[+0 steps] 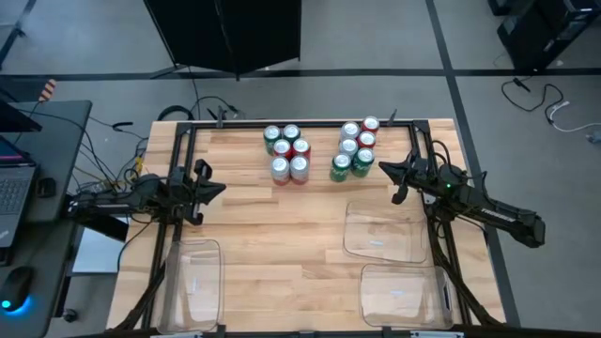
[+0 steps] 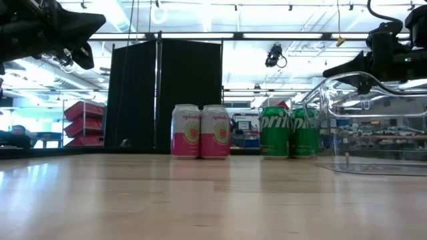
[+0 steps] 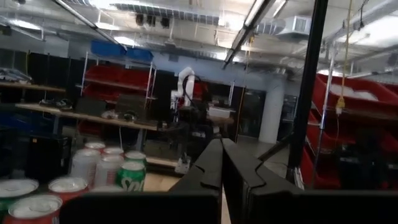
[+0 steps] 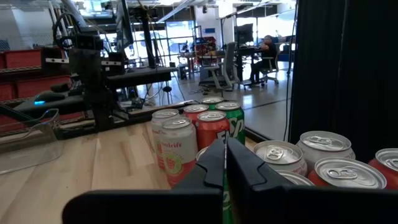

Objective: Sort soda cans
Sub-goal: Move the bottom left transparent bin to the center of the table

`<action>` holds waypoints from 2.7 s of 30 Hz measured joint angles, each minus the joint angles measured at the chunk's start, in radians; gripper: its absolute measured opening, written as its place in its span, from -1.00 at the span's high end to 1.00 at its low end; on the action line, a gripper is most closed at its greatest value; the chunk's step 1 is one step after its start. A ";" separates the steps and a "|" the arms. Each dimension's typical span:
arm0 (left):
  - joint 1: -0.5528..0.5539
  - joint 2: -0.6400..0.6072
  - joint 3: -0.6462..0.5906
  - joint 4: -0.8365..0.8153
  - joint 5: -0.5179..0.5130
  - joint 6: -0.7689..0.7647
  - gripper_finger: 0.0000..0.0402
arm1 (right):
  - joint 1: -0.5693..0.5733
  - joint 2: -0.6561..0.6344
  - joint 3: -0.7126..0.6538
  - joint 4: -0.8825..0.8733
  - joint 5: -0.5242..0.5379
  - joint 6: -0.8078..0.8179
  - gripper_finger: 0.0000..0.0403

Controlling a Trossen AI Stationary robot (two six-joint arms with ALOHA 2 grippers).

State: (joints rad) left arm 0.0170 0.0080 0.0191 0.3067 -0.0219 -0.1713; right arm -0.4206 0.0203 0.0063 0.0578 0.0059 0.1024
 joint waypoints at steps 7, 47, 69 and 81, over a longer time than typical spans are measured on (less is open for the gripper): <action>0.000 0.165 0.182 -0.254 0.096 -0.027 0.99 | 0.000 0.000 0.000 0.000 0.000 0.000 0.97; -0.298 0.974 1.018 -1.532 0.184 -0.336 0.96 | 0.000 0.000 0.000 0.000 0.000 0.000 0.96; -0.393 1.309 1.017 -1.610 0.188 -0.330 0.02 | 0.000 0.000 0.000 0.000 0.000 0.000 0.98; -0.393 1.309 1.007 -1.552 0.121 -0.280 0.45 | 0.000 0.000 0.000 0.000 0.000 0.000 0.98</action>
State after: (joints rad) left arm -0.3756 1.3174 1.0264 -1.2456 0.0991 -0.4511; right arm -0.4203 0.0200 0.0059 0.0578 0.0059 0.1024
